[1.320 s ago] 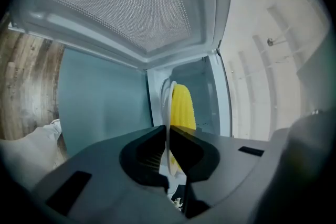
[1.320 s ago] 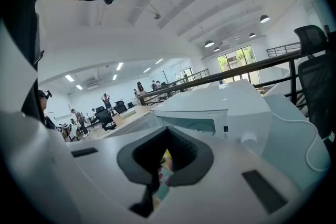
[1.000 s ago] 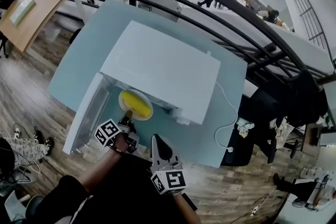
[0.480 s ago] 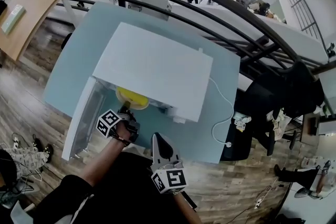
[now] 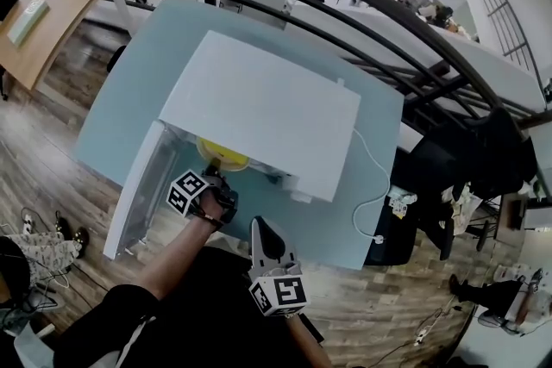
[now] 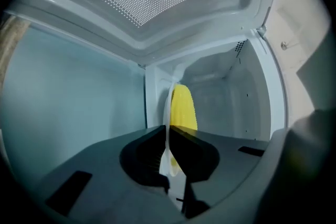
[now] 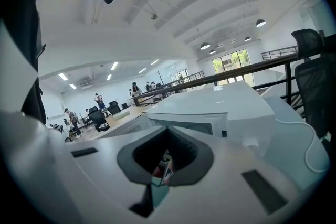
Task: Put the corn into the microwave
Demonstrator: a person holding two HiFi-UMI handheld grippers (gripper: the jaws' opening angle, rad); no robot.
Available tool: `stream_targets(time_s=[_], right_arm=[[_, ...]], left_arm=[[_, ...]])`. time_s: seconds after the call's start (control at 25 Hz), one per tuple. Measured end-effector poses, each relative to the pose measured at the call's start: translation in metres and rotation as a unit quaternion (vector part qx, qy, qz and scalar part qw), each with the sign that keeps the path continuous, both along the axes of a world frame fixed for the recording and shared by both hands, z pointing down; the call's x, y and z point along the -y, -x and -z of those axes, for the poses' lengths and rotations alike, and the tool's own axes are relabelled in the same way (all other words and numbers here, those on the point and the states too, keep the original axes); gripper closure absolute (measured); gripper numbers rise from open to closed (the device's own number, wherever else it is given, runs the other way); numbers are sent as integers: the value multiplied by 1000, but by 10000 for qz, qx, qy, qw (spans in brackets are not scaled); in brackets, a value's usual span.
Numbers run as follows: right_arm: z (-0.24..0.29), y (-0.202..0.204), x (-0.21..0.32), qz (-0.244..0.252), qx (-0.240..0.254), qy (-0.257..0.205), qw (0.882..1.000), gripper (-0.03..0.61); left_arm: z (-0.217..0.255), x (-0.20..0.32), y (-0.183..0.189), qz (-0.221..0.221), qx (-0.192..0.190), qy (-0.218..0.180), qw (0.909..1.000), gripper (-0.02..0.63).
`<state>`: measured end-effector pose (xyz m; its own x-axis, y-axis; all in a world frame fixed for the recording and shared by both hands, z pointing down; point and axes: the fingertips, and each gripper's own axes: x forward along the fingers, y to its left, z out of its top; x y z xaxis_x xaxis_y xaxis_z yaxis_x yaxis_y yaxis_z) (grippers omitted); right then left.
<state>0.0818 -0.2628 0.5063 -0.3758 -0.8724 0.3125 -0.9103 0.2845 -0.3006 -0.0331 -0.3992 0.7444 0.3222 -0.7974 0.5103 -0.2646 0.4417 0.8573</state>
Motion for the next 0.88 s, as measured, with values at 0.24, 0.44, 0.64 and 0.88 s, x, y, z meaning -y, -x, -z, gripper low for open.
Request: stream_targets(time_s=[0.24, 0.44, 0.64, 0.88], right_arm=[[0, -6, 0, -119, -7, 5, 9999, 569], [1, -12, -1, -177, -32, -8, 9998, 569], [-5, -17, -7, -265, 34, 25, 9996, 569], [-7, -27, -12, -435, 42, 62, 9990, 569]], left_arm=[[-5, 3, -2, 102, 103, 108, 9998, 595], [-5, 9, -6, 129, 244, 110, 9996, 595], [-7, 14, -10, 9, 482, 205, 9986, 594], [-10, 16, -12, -320, 963, 263, 9945, 579]])
